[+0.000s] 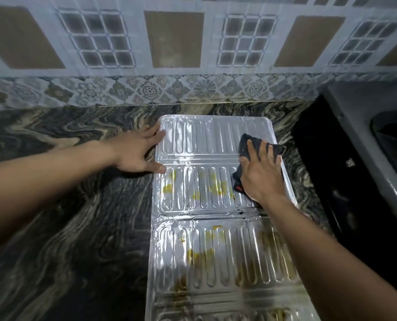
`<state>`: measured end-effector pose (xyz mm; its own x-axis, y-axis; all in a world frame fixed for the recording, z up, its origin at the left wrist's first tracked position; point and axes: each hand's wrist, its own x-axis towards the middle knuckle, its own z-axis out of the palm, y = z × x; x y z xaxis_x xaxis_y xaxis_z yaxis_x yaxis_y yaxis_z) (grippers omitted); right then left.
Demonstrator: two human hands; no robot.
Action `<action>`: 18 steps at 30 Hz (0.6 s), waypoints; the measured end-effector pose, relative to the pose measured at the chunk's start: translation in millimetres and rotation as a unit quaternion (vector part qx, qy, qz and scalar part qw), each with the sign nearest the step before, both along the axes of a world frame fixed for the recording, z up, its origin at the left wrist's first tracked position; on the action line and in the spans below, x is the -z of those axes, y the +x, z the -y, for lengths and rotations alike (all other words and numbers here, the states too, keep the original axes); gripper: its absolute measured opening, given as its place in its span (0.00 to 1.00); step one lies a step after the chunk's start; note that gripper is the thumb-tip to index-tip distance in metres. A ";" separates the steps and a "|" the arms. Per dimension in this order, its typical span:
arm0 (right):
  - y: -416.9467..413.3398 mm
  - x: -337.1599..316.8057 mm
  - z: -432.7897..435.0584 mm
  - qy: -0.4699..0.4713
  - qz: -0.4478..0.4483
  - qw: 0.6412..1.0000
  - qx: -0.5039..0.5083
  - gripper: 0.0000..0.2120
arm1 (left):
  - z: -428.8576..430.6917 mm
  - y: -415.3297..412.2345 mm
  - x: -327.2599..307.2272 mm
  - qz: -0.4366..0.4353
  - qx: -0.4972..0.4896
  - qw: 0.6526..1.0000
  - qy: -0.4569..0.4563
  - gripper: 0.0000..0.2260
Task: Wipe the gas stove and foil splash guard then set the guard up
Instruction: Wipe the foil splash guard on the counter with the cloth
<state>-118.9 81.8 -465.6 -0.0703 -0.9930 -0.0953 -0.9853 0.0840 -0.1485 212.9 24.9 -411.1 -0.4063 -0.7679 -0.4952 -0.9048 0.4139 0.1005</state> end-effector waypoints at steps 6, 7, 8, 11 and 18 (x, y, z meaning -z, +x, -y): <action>1.0 -0.2 0.5 0.004 0.011 1.000 0.008 0.31 | -11.1 8.6 4.9 0.049 0.012 0.998 0.023 0.72; 2.1 -1.3 0.6 -0.002 0.022 1.000 0.017 0.30 | -10.4 8.2 6.9 0.050 0.011 0.998 0.024 0.72; 4.2 -2.5 1.0 -0.009 0.031 0.999 0.022 0.30 | -9.5 8.0 8.3 0.046 0.007 0.999 0.026 0.73; 25.2 -7.4 5.9 -0.005 0.032 0.999 -0.021 0.28 | -8.9 9.2 9.5 0.038 0.003 0.999 0.030 0.73; 117.1 -17.4 11.5 0.030 0.056 0.961 -0.268 0.26 | -10.7 9.2 4.3 0.027 -0.009 0.998 0.047 0.72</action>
